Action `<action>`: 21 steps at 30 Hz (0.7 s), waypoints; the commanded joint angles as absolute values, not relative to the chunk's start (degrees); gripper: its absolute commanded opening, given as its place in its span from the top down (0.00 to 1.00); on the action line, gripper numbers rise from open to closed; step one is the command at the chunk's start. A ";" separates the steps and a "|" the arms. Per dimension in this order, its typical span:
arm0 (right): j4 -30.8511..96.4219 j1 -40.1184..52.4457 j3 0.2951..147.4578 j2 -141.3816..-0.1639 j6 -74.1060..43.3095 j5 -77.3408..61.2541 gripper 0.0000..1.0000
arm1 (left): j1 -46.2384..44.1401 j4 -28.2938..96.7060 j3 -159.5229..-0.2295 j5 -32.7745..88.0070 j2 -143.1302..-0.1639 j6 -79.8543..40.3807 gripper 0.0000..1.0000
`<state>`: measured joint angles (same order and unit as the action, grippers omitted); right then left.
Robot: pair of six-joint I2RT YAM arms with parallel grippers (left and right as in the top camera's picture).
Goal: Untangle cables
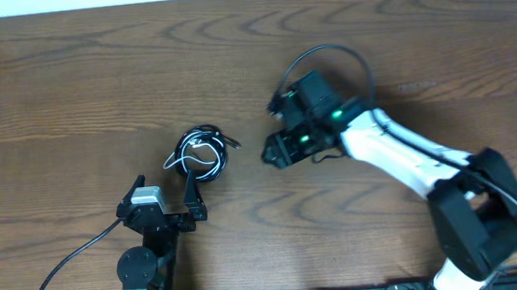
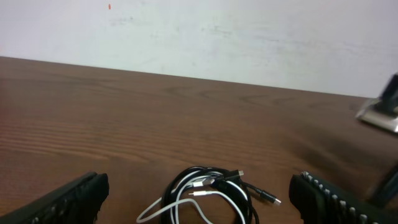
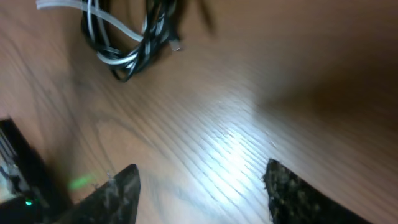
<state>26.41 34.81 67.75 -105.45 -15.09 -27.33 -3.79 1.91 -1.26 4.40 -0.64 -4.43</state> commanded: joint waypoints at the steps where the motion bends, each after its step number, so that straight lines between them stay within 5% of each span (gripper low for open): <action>1: 22.61 38.94 67.64 -108.25 -15.86 -27.73 0.32 | -3.55 3.77 -0.25 5.78 -0.60 -3.88 0.02; 7: 10.63 43.83 67.64 -111.74 -18.83 -21.89 0.14 | -3.55 3.77 -0.25 5.76 -0.60 -3.88 0.02; 14: 2.37 47.83 67.64 -117.51 -21.21 -14.63 0.05 | -3.55 3.77 -0.25 5.76 -0.60 -3.88 0.02; 21: 1.06 48.60 67.64 -122.41 -21.21 -14.46 0.13 | -3.55 3.77 -0.25 5.76 -0.60 -3.88 0.02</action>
<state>-0.75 48.34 68.58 -118.15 -20.25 -15.79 -3.79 1.89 -1.26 4.40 -0.69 -4.43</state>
